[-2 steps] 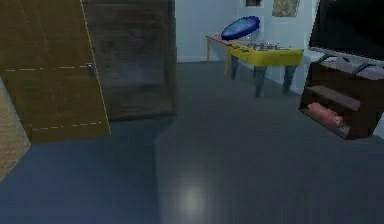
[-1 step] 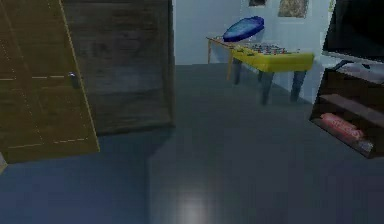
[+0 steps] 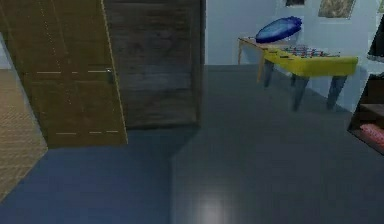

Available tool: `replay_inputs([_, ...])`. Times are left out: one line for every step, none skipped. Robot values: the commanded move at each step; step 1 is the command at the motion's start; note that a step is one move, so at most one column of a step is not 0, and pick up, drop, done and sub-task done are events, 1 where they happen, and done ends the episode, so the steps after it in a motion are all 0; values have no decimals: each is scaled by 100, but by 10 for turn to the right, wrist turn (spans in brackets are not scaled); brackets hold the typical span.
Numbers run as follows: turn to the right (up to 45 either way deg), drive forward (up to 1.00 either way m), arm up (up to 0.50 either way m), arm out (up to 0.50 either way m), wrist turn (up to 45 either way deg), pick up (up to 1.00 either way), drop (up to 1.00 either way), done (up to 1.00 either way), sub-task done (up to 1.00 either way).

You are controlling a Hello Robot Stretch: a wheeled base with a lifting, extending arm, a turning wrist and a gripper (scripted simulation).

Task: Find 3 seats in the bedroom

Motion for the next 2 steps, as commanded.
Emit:
replay_inputs([-30, 0, 0, 0, 0, 0, 0, 0, 0])
replay_inputs([0, 50, 0, 0, 0, 0, 0, 0, 0])
